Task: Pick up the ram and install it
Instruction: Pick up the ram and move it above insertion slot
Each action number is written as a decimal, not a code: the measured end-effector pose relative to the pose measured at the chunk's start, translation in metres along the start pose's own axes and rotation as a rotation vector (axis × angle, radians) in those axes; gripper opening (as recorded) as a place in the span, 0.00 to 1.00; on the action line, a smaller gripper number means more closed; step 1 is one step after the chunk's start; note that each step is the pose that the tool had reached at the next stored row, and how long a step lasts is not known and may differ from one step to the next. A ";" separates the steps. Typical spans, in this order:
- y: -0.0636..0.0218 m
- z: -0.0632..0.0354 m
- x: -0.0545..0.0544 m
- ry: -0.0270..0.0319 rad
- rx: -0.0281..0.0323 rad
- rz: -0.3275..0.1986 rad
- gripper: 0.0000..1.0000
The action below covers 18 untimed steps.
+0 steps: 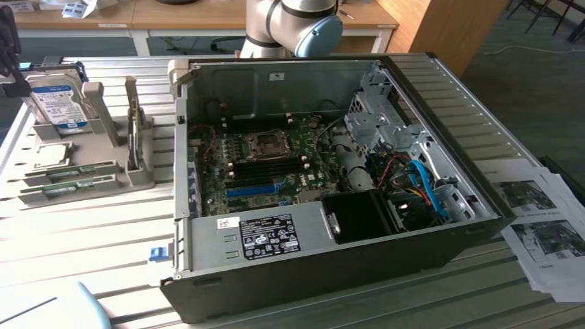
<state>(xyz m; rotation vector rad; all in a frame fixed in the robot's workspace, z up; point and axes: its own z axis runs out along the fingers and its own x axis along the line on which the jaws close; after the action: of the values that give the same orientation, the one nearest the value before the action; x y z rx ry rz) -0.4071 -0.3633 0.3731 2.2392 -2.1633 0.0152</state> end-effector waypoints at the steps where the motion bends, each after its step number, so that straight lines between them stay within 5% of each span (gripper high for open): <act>1: 0.0000 0.0008 0.000 0.0000 0.0001 0.000 0.09; 18: -0.0001 0.0124 0.000 0.0000 0.0000 0.000 0.09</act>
<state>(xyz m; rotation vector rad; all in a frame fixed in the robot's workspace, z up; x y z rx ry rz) -0.4072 -0.3633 0.3606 2.2396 -2.1629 0.0152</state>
